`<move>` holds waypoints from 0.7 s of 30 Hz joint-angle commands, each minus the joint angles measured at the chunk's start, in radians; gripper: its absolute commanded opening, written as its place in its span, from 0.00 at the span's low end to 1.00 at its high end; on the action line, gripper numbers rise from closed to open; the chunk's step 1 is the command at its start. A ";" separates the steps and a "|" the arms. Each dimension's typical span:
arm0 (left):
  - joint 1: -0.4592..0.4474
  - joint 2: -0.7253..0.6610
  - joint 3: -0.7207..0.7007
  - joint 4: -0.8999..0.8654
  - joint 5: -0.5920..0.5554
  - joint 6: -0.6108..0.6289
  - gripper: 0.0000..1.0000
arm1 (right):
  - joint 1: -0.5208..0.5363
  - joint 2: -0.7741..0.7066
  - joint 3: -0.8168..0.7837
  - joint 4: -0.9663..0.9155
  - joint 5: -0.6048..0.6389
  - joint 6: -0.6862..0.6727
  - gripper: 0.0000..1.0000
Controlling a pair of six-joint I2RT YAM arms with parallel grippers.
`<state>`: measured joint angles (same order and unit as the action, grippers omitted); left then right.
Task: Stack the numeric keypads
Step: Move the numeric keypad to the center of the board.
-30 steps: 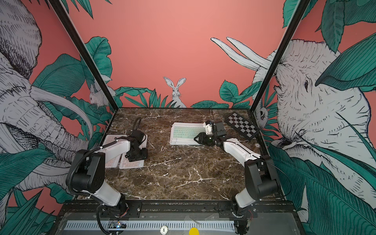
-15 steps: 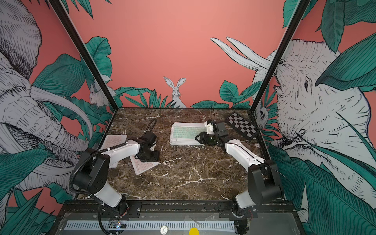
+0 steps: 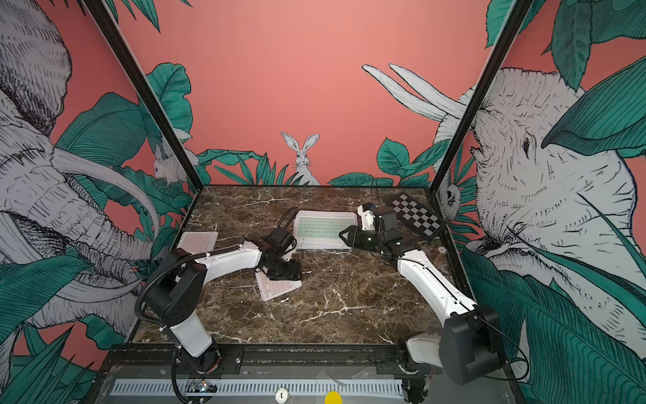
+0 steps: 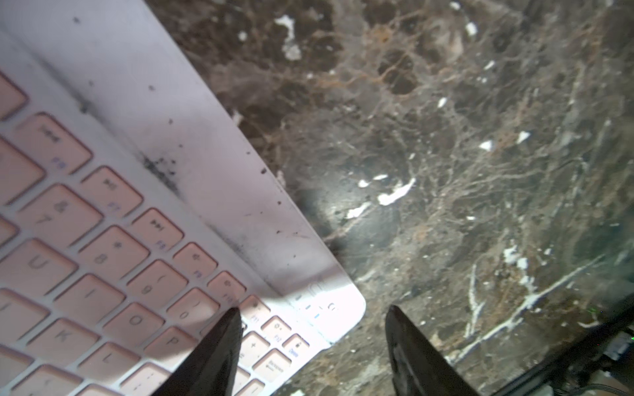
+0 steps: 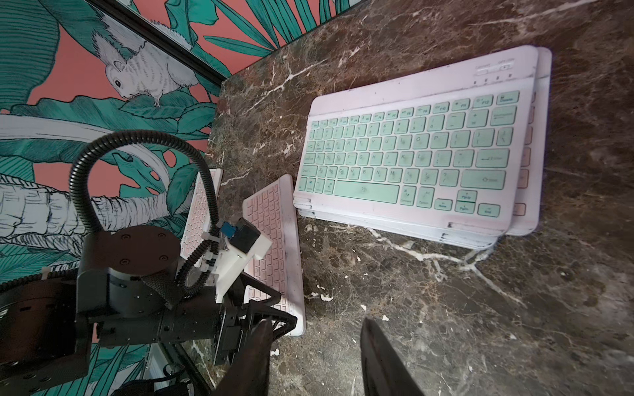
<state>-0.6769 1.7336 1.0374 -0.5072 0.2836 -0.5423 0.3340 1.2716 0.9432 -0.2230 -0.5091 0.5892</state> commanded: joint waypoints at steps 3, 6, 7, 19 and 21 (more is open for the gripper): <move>-0.018 0.066 -0.003 0.072 0.134 -0.096 0.69 | 0.006 -0.046 -0.029 -0.015 0.036 -0.005 0.42; -0.063 0.096 0.024 0.103 0.150 -0.130 0.69 | 0.006 -0.065 -0.039 -0.015 0.040 -0.003 0.42; -0.068 0.109 0.033 0.117 0.159 -0.143 0.69 | 0.005 -0.071 -0.042 -0.015 0.043 -0.001 0.42; -0.110 0.286 0.247 0.220 0.207 -0.219 0.69 | -0.015 -0.195 -0.090 -0.024 0.076 0.034 0.41; -0.112 0.308 0.286 0.242 0.220 -0.234 0.69 | -0.040 -0.225 -0.113 0.000 0.060 0.065 0.41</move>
<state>-0.7803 1.9965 1.2976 -0.2928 0.5064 -0.7422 0.3172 1.0851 0.8551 -0.2474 -0.4633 0.6262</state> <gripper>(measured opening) 0.689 0.412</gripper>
